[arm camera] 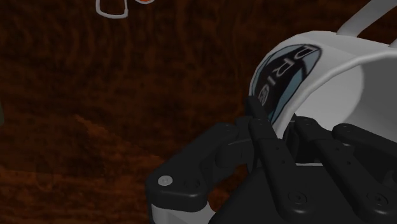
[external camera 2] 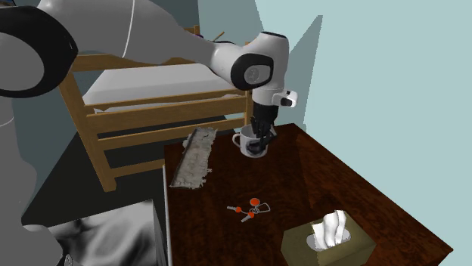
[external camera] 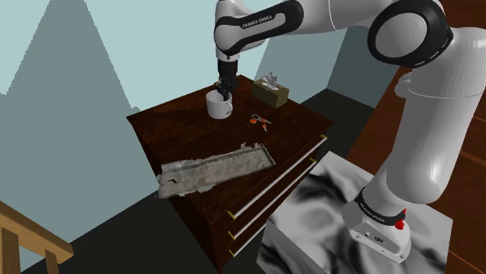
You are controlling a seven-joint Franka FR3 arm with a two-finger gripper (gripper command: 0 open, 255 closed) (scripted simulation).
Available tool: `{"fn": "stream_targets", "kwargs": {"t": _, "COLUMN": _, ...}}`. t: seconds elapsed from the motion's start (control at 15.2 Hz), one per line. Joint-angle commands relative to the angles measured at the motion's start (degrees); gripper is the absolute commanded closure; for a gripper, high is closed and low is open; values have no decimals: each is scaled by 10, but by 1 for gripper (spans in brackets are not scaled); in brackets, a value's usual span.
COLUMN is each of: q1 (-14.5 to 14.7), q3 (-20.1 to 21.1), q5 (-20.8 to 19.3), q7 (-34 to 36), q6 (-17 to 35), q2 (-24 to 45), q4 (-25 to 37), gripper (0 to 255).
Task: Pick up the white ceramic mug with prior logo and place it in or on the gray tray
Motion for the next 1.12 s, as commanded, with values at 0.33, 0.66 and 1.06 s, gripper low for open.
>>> {"fn": "stream_targets", "kwargs": {"t": 0.33, "q1": 5, "q3": 4, "q5": 1, "q7": 9, "q6": -36, "q2": -25, "q4": 11, "gripper": 255}}
{"fn": "stream_targets", "kwargs": {"t": 0.66, "q1": 30, "q3": 22, "q5": 7, "q7": 52, "q6": -9, "q2": -104, "q4": -92, "gripper": 255}}
{"fn": "stream_targets", "kwargs": {"t": 1.06, "q1": 61, "q3": 52, "q5": 18, "q7": 108, "q6": 10, "q2": -185, "q4": -188, "gripper": 255}}
